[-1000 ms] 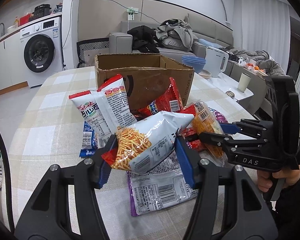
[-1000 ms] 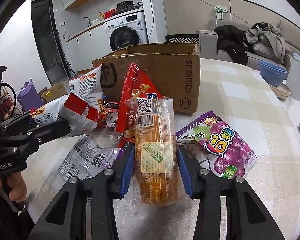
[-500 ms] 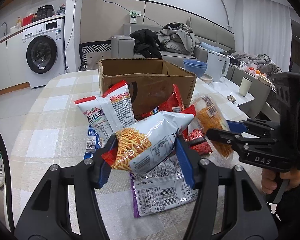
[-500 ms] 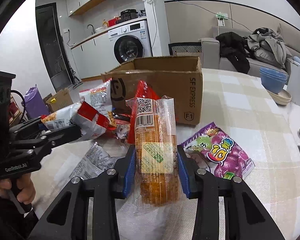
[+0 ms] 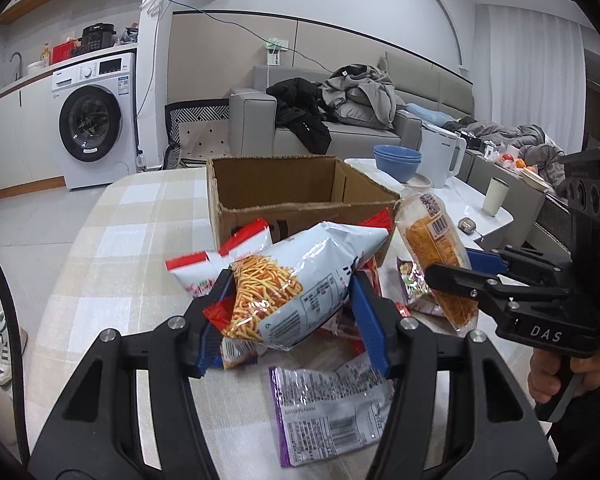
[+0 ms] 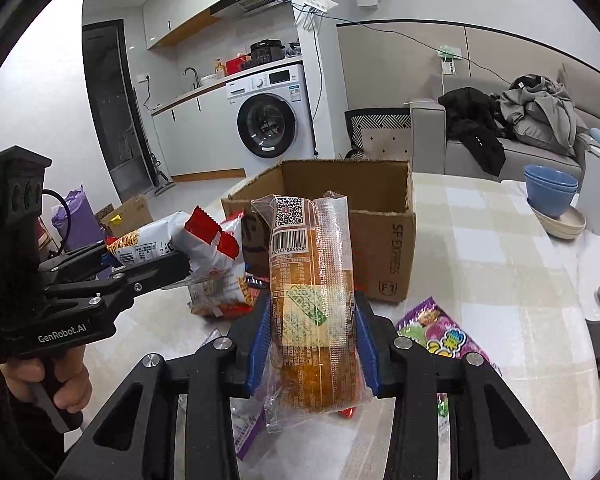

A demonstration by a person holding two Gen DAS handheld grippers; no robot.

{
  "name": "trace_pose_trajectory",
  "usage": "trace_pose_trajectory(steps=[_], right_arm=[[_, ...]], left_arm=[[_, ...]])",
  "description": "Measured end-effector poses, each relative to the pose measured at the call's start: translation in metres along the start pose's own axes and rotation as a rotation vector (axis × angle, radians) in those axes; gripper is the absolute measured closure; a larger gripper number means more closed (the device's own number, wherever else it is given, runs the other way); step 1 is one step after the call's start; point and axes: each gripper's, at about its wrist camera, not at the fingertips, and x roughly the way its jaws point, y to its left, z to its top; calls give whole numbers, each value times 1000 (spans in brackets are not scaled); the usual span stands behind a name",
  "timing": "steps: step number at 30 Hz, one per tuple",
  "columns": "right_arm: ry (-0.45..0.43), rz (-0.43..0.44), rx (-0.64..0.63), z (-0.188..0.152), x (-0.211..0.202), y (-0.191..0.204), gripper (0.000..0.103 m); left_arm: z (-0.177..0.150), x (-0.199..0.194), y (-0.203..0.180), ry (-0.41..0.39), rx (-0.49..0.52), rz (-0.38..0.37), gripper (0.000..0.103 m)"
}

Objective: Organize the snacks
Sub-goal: 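Carry the bread loaf with the right gripper over the cardboard box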

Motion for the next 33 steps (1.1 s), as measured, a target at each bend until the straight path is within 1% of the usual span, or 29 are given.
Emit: trace_pose_trajectory(steps=[9,13,19,27,33], right_arm=[[-16,-12,15,39,4,-9,64],[-20,-18,27,54,8,-12,64],[-23,-24,44,75,17,-19,64],[-18,-36,68,99,36,-30,64],[-11,-42,65,110,53,-36,64]], left_arm=[[43,12,6,-19,-29,6,48],[61,18,9,-24,-51,-3,48],[85,33,14,-30,-60,10,48],[111,52,18,-28,-61,18,47],[125,81,21,-5,-63,28,47]])
